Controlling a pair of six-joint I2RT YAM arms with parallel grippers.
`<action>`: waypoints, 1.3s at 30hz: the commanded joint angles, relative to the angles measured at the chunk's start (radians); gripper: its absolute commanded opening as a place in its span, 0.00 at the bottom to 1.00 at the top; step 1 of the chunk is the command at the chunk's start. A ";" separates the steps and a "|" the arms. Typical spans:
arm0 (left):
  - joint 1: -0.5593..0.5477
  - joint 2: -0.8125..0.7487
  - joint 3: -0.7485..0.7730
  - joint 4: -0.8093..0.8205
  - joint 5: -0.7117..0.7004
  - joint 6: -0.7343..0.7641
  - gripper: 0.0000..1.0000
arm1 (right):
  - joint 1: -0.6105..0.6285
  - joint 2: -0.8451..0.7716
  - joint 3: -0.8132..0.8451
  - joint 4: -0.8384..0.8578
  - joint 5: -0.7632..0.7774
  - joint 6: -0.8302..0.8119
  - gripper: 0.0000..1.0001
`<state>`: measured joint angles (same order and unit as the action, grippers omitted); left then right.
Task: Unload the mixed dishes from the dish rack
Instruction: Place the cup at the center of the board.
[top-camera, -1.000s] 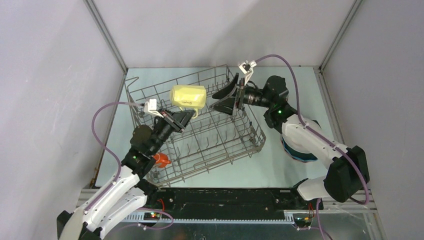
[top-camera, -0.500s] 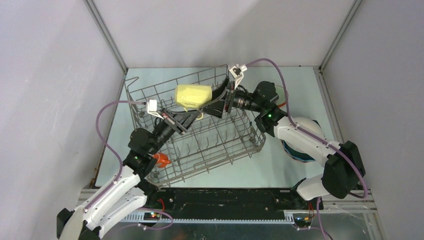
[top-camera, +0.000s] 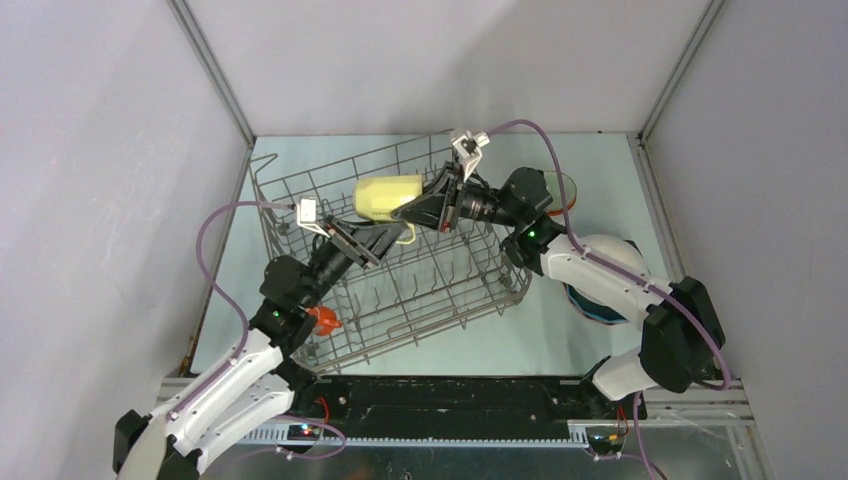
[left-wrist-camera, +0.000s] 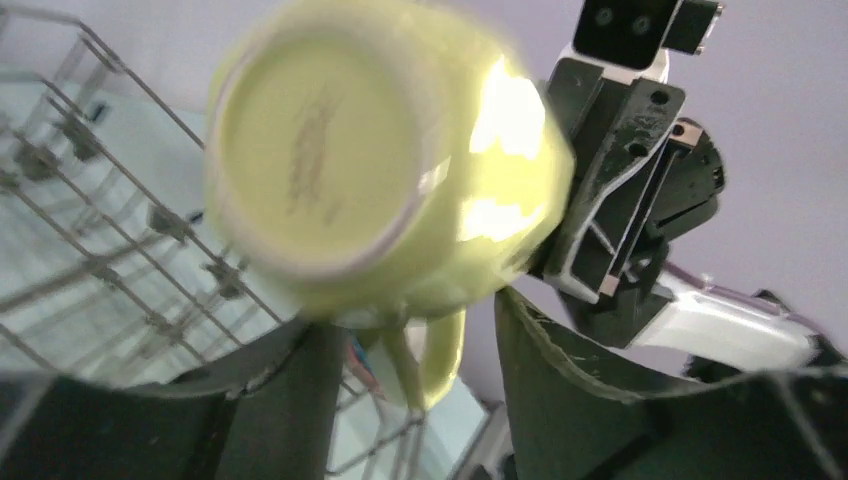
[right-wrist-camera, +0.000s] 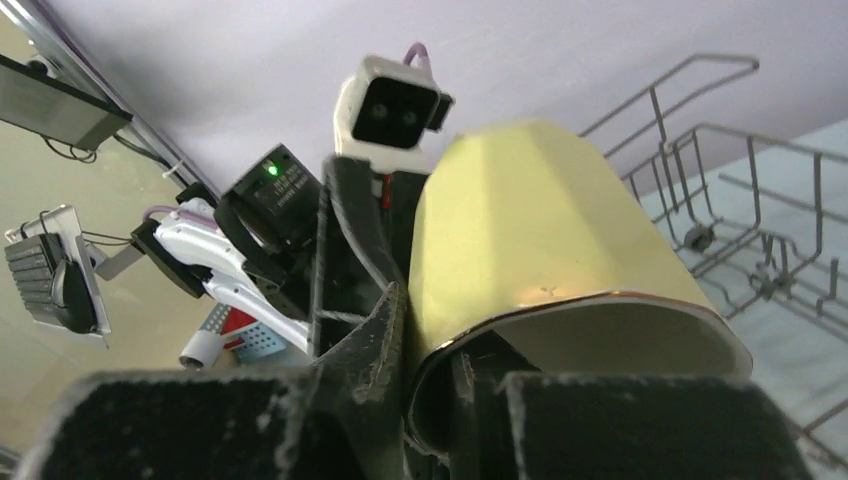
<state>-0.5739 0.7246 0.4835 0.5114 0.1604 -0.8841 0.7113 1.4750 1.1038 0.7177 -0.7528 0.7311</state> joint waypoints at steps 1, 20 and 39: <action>-0.004 -0.051 0.020 -0.006 -0.063 0.086 0.71 | -0.012 -0.073 0.008 -0.084 0.029 -0.080 0.00; -0.004 -0.111 0.118 -0.583 -0.562 0.263 1.00 | -0.274 -0.342 0.143 -1.189 1.105 -0.479 0.00; -0.002 -0.141 0.107 -0.694 -0.725 0.289 1.00 | -0.275 -0.221 0.051 -1.400 1.188 -0.371 0.00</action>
<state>-0.5785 0.6128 0.5652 -0.1761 -0.5159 -0.6186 0.4347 1.2285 1.1484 -0.7467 0.4294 0.3702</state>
